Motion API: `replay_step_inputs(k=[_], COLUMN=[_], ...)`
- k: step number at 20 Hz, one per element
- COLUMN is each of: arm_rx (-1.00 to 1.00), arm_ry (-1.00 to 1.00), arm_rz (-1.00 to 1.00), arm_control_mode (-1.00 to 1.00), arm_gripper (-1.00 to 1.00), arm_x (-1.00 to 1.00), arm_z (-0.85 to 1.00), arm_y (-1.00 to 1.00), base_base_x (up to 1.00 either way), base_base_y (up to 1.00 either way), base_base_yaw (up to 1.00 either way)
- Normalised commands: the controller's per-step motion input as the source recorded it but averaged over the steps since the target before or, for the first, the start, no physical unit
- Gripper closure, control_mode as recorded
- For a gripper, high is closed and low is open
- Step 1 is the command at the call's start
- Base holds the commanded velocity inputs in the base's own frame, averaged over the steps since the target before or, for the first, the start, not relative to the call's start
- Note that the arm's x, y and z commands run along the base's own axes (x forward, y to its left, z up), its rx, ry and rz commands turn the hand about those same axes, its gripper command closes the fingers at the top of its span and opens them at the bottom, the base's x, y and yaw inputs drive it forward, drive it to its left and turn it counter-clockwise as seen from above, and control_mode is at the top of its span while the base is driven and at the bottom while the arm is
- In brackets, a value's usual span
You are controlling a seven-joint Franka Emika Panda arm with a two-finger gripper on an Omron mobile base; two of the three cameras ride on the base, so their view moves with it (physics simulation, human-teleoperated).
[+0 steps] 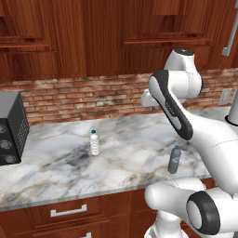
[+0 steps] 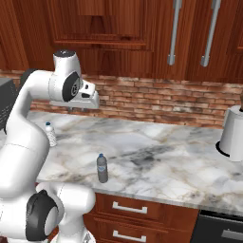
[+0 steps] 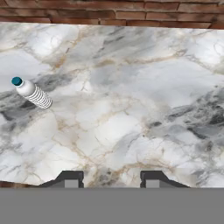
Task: Take the bottled waters from the counter and place them in the freezer to freeze. Close the freezer door after placing the bottles.
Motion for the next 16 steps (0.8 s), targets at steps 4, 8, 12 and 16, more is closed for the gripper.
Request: replay_step_inputs(k=[4,8,12,16], arm_rx=[0.03,0.20,0.28,0.19], arm_ry=[0.00,-0.03,-0.16,-0.19], arm_rz=[0.00,0.00,0.05,0.21], arm_control_mode=[-1.00,-1.00,-1.00,-1.00], arm_gripper=[-1.00,-1.00,-1.00,-1.00], arm_x=[0.00,-0.17,-0.39,-0.26], arm_z=[0.00,0.00,0.00,-0.01], arm_y=[-0.37,-0.81,-0.83,-0.79], base_base_x=[0.00,0.00,0.00,0.00], base_base_y=[0.00,0.00,0.00,0.00], base_base_yaw=[0.00,0.00,0.00,0.00])
